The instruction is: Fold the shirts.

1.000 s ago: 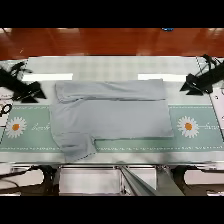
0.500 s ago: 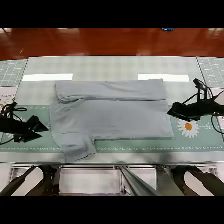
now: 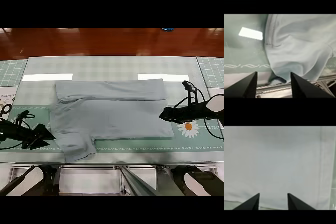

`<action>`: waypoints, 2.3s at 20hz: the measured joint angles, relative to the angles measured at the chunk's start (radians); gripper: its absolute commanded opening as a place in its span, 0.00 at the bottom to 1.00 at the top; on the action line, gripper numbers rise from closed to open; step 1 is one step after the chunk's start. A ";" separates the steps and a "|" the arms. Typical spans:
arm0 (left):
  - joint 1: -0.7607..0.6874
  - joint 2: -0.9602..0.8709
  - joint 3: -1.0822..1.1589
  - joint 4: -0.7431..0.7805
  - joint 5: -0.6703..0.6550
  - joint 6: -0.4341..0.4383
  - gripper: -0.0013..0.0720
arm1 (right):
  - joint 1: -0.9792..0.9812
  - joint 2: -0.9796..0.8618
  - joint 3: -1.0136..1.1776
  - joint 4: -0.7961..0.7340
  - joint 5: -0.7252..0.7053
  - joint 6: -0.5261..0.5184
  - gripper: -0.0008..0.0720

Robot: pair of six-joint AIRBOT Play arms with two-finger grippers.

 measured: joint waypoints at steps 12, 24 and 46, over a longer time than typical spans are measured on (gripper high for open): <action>-0.116 -0.122 -0.043 -0.110 0.109 -0.023 0.70 | -0.001 0.001 -0.001 0.007 -0.095 0.055 0.57; -0.235 -0.126 -0.056 -0.125 0.193 -0.034 0.04 | -0.530 0.002 -0.123 0.029 -0.005 -0.052 0.58; -0.243 -0.072 -0.045 -0.163 0.218 -0.008 0.04 | -0.478 -0.254 -0.201 0.266 0.092 -0.270 0.49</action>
